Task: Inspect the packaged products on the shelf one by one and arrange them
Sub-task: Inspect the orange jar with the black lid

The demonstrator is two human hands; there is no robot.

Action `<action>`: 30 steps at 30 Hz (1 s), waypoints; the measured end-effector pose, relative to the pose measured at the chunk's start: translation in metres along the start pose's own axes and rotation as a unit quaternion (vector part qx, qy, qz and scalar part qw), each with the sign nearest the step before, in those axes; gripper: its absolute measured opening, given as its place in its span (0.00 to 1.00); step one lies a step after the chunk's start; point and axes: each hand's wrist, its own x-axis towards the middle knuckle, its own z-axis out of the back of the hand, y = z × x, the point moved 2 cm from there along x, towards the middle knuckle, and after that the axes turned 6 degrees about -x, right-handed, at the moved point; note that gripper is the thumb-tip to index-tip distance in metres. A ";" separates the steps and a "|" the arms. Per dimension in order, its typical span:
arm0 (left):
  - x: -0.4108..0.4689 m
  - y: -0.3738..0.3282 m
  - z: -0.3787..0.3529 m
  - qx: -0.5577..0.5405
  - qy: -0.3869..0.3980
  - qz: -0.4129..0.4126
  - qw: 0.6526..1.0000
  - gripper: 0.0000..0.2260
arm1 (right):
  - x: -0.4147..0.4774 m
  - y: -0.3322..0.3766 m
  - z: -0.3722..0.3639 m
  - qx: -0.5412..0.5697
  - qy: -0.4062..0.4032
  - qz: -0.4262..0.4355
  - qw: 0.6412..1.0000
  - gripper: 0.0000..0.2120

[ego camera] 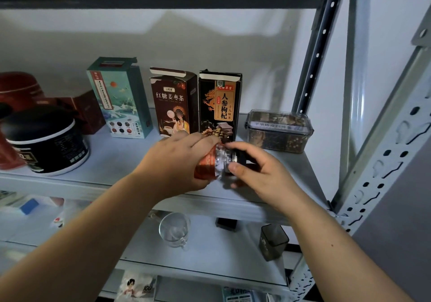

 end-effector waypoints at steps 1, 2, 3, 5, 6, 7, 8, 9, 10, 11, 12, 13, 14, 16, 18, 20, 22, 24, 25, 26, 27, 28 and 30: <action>0.000 0.000 -0.001 -0.038 -0.003 0.023 0.999 0.36 | -0.001 -0.003 0.001 0.004 -0.019 0.015 1.000 0.19; 0.000 0.001 -0.001 -0.096 -0.003 0.060 0.994 0.37 | -0.002 -0.005 0.002 0.030 -0.030 0.028 0.999 0.19; 0.000 0.003 -0.002 -0.163 -0.002 0.103 0.981 0.38 | -0.002 -0.007 0.003 0.070 -0.036 0.027 0.997 0.18; 0.000 0.007 -0.009 -0.277 -0.016 0.150 0.949 0.41 | -0.004 -0.011 0.004 0.135 -0.041 0.011 0.990 0.19; -0.001 0.008 -0.013 -0.308 -0.038 0.140 0.940 0.41 | -0.005 -0.012 0.004 0.143 -0.045 0.002 0.989 0.20; -0.003 0.009 -0.019 -0.333 -0.062 0.122 0.933 0.41 | -0.005 -0.012 0.003 0.142 -0.049 -0.008 0.989 0.21; -0.005 0.010 -0.026 -0.354 -0.081 0.110 0.925 0.40 | -0.005 -0.011 0.002 0.137 -0.052 -0.014 0.989 0.20; -0.007 0.011 -0.033 -0.373 -0.092 0.108 0.917 0.40 | -0.005 -0.011 0.002 0.134 -0.052 -0.014 0.990 0.20; -0.009 0.011 -0.039 -0.385 -0.099 0.111 0.911 0.40 | -0.005 -0.010 0.001 0.134 -0.052 -0.014 0.990 0.20; -0.011 0.009 -0.043 -0.390 -0.105 0.112 0.908 0.40 | -0.005 -0.009 0.001 0.136 -0.055 -0.014 0.989 0.20; -0.012 0.008 -0.046 -0.389 -0.111 0.109 0.908 0.41 | -0.006 -0.009 0.001 0.137 -0.057 -0.015 0.989 0.20; -0.013 0.007 -0.047 -0.385 -0.118 0.104 0.909 0.41 | -0.006 -0.009 0.001 0.138 -0.057 -0.014 0.989 0.20; -0.014 0.007 -0.047 -0.384 -0.124 0.099 0.910 0.41 | -0.006 -0.008 0.001 0.131 -0.056 -0.014 0.990 0.20; -0.015 0.007 -0.046 -0.387 -0.138 0.099 0.906 0.40 | -0.007 -0.007 0.000 0.109 -0.049 -0.011 0.993 0.20; -0.015 0.007 -0.045 -0.383 -0.156 0.101 0.905 0.39 | -0.007 -0.008 -0.001 0.093 -0.040 -0.002 0.995 0.20; -0.015 0.005 -0.044 -0.358 -0.169 0.080 0.915 0.39 | -0.008 -0.008 -0.001 0.056 -0.039 0.019 0.997 0.20; -0.014 0.001 -0.045 -0.341 -0.179 0.048 0.922 0.37 | -0.011 -0.008 0.000 -0.070 -0.067 0.082 0.992 0.21; -0.013 -0.001 -0.047 -0.324 -0.196 0.024 0.925 0.31 | -0.015 -0.009 -0.002 -0.212 -0.093 0.168 0.958 0.22; -0.013 -0.002 -0.047 -0.317 -0.202 0.021 0.926 0.29 | -0.018 -0.011 -0.005 -0.265 -0.091 0.207 0.937 0.23; -0.013 -0.003 -0.048 -0.314 -0.205 0.024 0.927 0.28 | -0.020 -0.015 -0.009 -0.308 -0.083 0.236 0.918 0.23; -0.013 -0.003 -0.048 -0.314 -0.204 0.030 0.927 0.27 | -0.022 -0.019 -0.013 -0.344 -0.078 0.255 0.900 0.22; -0.013 -0.003 -0.048 -0.314 -0.201 0.035 0.927 0.27 | -0.022 -0.021 -0.015 -0.375 -0.081 0.265 0.884 0.21; -0.013 -0.003 -0.047 -0.316 -0.193 0.045 0.928 0.28 | -0.022 -0.025 -0.018 -0.411 -0.097 0.263 0.867 0.19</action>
